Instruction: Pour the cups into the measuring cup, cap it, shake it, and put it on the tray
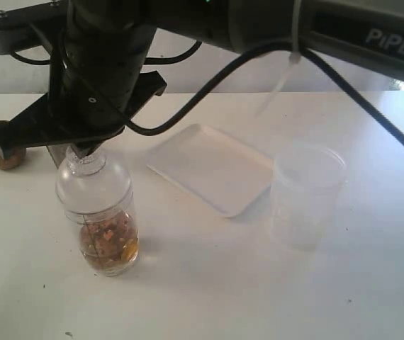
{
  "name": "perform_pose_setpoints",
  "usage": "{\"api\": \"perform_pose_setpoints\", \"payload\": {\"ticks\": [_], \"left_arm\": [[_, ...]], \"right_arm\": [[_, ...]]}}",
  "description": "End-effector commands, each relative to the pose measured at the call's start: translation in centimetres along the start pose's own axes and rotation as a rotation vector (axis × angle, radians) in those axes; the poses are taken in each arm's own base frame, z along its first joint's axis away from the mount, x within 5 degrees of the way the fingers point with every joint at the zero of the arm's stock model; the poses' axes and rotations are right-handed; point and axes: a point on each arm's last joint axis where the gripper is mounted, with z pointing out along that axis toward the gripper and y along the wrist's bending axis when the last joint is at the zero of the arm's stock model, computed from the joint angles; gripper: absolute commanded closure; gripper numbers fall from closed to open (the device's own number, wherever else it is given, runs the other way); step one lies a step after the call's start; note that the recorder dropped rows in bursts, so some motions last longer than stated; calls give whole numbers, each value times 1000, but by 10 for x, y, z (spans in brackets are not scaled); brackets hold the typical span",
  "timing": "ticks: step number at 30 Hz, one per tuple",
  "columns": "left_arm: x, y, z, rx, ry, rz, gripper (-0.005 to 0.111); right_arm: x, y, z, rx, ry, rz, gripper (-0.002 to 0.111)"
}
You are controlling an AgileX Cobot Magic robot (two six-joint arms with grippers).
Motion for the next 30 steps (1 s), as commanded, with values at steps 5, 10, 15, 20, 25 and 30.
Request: {"api": "perform_pose_setpoints", "payload": {"ticks": [5, 10, 15, 20, 25, 30], "left_arm": [[1, 0, 0, 4, 2, -13, 107], [1, 0, 0, 4, 2, -13, 107], [1, 0, 0, 4, 2, -13, 107], [1, 0, 0, 4, 2, -13, 107], [1, 0, 0, 4, 2, -13, 107], [1, 0, 0, 4, 2, -13, 107]], "right_arm": [[-1, -2, -1, 26, -17, -26, 108], [-1, -2, -1, 26, -17, -24, 108], [-1, -2, -1, 24, -17, -23, 108], [-1, -2, -1, 24, -17, -23, 108], [-1, -2, -2, 24, -19, -23, 108], [-2, -2, -12, 21, -41, -23, 108]]}}
